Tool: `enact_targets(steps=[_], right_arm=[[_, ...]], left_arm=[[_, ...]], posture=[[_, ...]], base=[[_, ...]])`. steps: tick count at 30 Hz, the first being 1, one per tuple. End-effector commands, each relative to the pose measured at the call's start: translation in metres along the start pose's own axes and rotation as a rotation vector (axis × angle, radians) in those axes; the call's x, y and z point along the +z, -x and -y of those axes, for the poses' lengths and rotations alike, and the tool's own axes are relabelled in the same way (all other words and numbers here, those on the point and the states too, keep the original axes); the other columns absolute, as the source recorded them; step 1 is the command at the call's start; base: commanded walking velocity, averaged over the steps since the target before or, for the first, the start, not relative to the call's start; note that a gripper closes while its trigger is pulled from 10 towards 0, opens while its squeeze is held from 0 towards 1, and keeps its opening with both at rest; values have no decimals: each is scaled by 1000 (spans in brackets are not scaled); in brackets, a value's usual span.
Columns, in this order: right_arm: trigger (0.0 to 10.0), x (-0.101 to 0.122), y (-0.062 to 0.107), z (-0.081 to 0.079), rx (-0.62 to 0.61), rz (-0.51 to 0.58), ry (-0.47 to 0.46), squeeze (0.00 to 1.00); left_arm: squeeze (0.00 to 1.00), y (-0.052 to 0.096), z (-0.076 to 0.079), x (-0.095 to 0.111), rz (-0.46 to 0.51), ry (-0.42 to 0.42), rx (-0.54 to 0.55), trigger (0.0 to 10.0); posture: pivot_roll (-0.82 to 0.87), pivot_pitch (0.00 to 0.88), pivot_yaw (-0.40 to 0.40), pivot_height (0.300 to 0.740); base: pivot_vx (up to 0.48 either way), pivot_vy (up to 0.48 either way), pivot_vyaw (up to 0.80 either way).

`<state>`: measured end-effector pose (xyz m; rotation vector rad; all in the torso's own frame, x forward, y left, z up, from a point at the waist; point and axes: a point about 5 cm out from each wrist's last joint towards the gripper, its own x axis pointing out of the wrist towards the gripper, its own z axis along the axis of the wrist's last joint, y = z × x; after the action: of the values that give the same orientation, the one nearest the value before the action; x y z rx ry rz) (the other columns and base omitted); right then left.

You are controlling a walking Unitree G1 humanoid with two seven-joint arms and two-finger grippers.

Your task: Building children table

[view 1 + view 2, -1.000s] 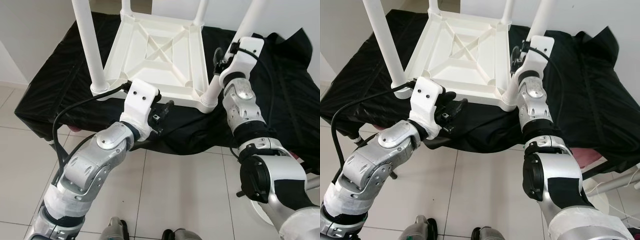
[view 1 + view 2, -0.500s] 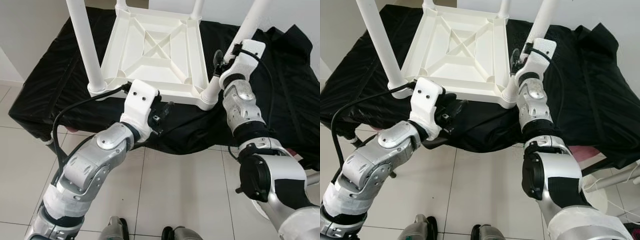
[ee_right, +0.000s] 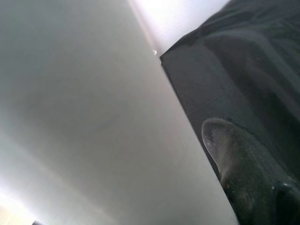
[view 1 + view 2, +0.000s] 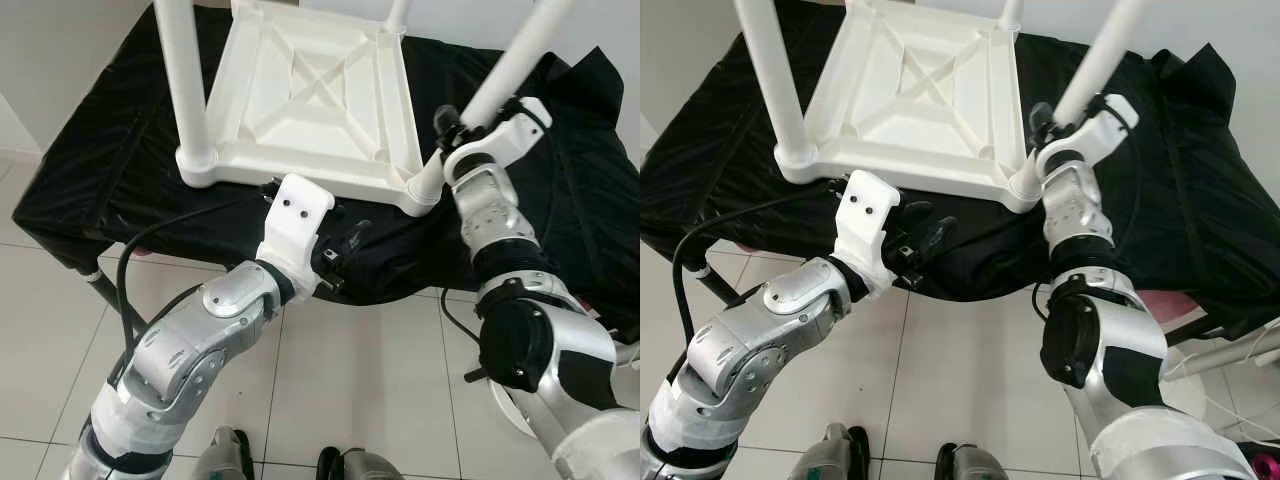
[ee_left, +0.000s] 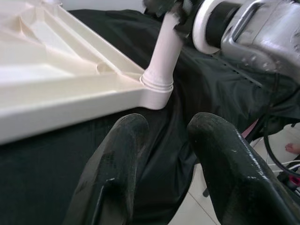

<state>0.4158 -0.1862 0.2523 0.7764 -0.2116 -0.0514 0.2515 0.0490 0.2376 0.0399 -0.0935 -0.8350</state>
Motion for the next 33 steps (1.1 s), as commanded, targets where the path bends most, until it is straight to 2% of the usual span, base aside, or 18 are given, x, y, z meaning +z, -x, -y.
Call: enact_targets(steps=[1, 2, 3, 4, 6, 7, 8, 10, 12, 17, 20, 21, 22, 23, 24, 31, 32, 33], right_arm=[[10000, -18, 6, 18, -66, -63, -257, 0], [10000, -18, 6, 18, -66, -63, -257, 0], [10000, -23, 9, 25, -76, -84, -379, 0], [10000, -23, 9, 25, -76, -84, -379, 0], [10000, -35, 19, 47, -93, -96, -647, 0], [10000, -35, 19, 47, -93, -96, -647, 0], [10000, -38, 23, 54, -97, -84, -737, 0], [10000, -38, 23, 54, -97, -84, -737, 0], [10000, -49, 36, 74, -122, -56, -837, 0], [10000, -59, 47, 86, -154, -57, -871, 0], [10000, -65, 54, 85, -120, -87, -843, 0], [10000, -65, 54, 85, -120, -87, -843, 0], [10000, -66, 57, 84, -103, -86, -835, 0], [10000, -66, 57, 84, -103, -86, -835, 0], [10000, -66, 63, 86, -83, -82, -844, 0], [10000, -67, 73, 92, -75, -76, -831, 0], [10000, -67, 81, 95, -62, -73, -828, 0], [10000, -69, 94, 97, -53, -80, -818, 0]], left_arm=[[0, 1, 12, -1, -7, 7, -130, 10000], [0, 1, 12, -1, -7, 7, -130, 10000], [0, 1, 12, -1, -7, 8, -131, 10000], [0, 1, 12, -1, -7, 8, -131, 10000], [0, 1, 12, -1, -10, 12, -124, 10000], [0, 1, 12, -1, -10, 12, -124, 10000], [0, 1, 12, -2, -12, 14, -121, 10000], [0, 1, 12, -2, -12, 14, -121, 10000], [0, -2, 2, -9, -45, 5, -45, 10000], [0, -8, -24, -24, -131, -3, 142, 10000], [0, -15, -89, -26, -131, 12, 571, 10000], [0, -15, -89, -26, -131, 12, 571, 10000], [0, -18, -114, -19, -111, -2, 699, 10000], [0, -18, -114, -19, -111, -2, 699, 10000], [0, -20, -142, -7, -97, -10, 838, 10000], [0, -28, -164, 17, -53, -23, 937, 10000], [0, -40, -166, 42, 15, -17, 908, 10000], [0, -64, -154, 79, 110, -20, 797, 10000]], posture=[[53, 192, -83, 740], [53, 192, -83, 740], [54, 191, -85, 740], [54, 191, -85, 740], [58, 191, -85, 740], [58, 191, -85, 740], [58, 191, -85, 740], [58, 191, -85, 740], [64, 189, -85, 740], [63, 187, -79, 740], [54, 178, -70, 740], [54, 178, -70, 740], [48, 173, -64, 740], [48, 173, -64, 740], [48, 173, -64, 740], [36, 173, -52, 740], [29, 180, -46, 740], [29, 198, -39, 740]], base=[[0, 0, 0], [0, 0, 0], [0, 0, 0], [0, 0, 0], [0, 0, 0], [0, 0, 0], [0, 0, 0], [0, 0, 0], [0, 0, 0], [0, 0, 0], [0, 0, 0], [0, 0, 0], [0, 0, 0], [0, 0, 0], [0, 0, 0], [0, 0, 0], [0, 0, 0], [0, 0, 0]])
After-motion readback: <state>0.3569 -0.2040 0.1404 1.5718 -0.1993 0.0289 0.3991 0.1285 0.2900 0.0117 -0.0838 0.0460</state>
